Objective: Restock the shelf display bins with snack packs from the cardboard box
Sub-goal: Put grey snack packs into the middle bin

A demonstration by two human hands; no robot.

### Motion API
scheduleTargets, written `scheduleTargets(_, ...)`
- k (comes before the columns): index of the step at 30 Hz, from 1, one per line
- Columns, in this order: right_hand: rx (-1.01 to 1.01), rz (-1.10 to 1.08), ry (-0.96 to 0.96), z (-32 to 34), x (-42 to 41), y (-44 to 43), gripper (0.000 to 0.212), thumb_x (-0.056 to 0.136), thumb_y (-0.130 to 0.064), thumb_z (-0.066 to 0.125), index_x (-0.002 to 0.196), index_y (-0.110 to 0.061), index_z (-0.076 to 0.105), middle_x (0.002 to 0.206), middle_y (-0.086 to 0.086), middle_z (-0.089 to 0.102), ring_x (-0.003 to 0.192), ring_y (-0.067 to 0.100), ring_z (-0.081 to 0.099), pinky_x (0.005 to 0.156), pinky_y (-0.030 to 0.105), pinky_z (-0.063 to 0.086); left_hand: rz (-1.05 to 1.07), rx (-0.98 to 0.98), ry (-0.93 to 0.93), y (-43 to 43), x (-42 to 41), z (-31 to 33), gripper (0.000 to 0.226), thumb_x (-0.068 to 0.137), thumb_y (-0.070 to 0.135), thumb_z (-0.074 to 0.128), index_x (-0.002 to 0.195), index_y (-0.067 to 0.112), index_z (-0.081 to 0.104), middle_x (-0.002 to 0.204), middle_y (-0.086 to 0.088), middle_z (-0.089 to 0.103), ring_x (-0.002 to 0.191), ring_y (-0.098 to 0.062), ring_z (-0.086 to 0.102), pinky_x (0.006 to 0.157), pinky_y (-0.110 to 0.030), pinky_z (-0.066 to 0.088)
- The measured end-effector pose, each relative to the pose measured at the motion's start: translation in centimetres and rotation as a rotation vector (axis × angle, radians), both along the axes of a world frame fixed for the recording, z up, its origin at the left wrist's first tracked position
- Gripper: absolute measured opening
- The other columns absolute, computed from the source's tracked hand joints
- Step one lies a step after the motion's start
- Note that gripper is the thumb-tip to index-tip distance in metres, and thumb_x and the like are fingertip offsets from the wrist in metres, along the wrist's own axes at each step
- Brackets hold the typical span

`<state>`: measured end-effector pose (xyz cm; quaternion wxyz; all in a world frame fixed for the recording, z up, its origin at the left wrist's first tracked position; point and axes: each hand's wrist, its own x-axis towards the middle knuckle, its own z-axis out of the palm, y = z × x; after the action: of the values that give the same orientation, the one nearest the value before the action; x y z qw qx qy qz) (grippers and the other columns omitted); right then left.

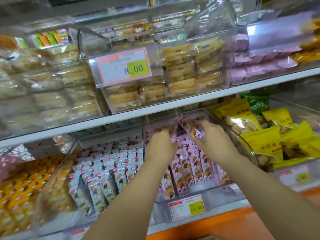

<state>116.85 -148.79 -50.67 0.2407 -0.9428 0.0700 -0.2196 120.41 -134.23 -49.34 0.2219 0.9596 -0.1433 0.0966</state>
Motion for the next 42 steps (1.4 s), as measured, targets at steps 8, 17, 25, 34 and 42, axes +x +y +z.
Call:
scheduleTargets(8, 0.151, 0.047, -0.013, 1.0, -1.0, -1.5, 0.046, 0.089, -0.027, 0.066, 0.129, -0.015, 0.049, 0.115, 0.003, 0.063, 0.099, 0.025, 0.060, 0.078, 0.034, 0.049, 0.023, -0.363, 0.045, 0.6, -0.7, 0.3, 0.022, 0.095, 0.016, 0.055, 0.117, 0.013, 0.051, 0.083, 0.004, 0.055, 0.068, -0.014, 0.058, 0.055, -0.023, 0.044)
scheduleTargets(17, 0.226, 0.175, -0.070, 1.4, -4.3, -1.6, 0.056, 0.080, -0.030, 0.071, 0.131, -0.026, 0.050, 0.083, -0.017, 0.052, 0.068, 0.006, 0.054, 0.069, 0.030, 0.047, -0.238, -1.092, 0.606, -0.1, -3.8, -1.2, 0.050, 0.094, -0.010, 0.045, 0.134, 0.018, 0.043, 0.114, -0.016, 0.065, 0.095, -0.028, 0.066, 0.087, -0.045, 0.055)
scheduleTargets(25, 0.147, 0.209, 0.086, -0.2, -4.9, -1.9, 0.035, 0.081, -0.032, 0.071, 0.114, -0.029, 0.058, 0.090, -0.009, 0.064, 0.059, -0.005, 0.048, 0.059, 0.020, 0.039, -0.260, -0.714, 0.526, -0.3, -5.2, -2.8, 0.022, 0.092, 0.029, 0.062, 0.112, 0.026, 0.056, 0.107, 0.004, 0.066, 0.097, -0.015, 0.065, 0.090, -0.040, 0.051)
scheduleTargets(34, -0.305, 0.186, 0.205, -1.0, -4.5, -2.5, 0.050, 0.083, -0.029, 0.068, 0.128, -0.026, 0.047, 0.113, -0.006, 0.065, 0.100, 0.021, 0.057, 0.080, 0.026, 0.039, -0.196, -0.324, 0.384, -2.1, -5.2, -4.6, 0.038, 0.083, 0.031, 0.072, 0.102, 0.020, 0.041, 0.086, 0.000, 0.056, 0.072, -0.015, 0.050, 0.061, -0.026, 0.041)
scheduleTargets(42, -0.380, 0.186, 0.171, -1.8, -4.0, -2.8, 0.046, 0.089, -0.029, 0.058, 0.133, -0.034, 0.048, 0.131, -0.005, 0.047, 0.122, 0.020, 0.041, 0.102, 0.037, 0.034, -0.239, -0.219, 0.467, -1.8, -4.9, -4.5, 0.033, 0.085, 0.028, 0.069, 0.092, 0.025, 0.037, 0.078, 0.007, 0.048, 0.064, -0.005, 0.043, 0.051, -0.019, 0.031)
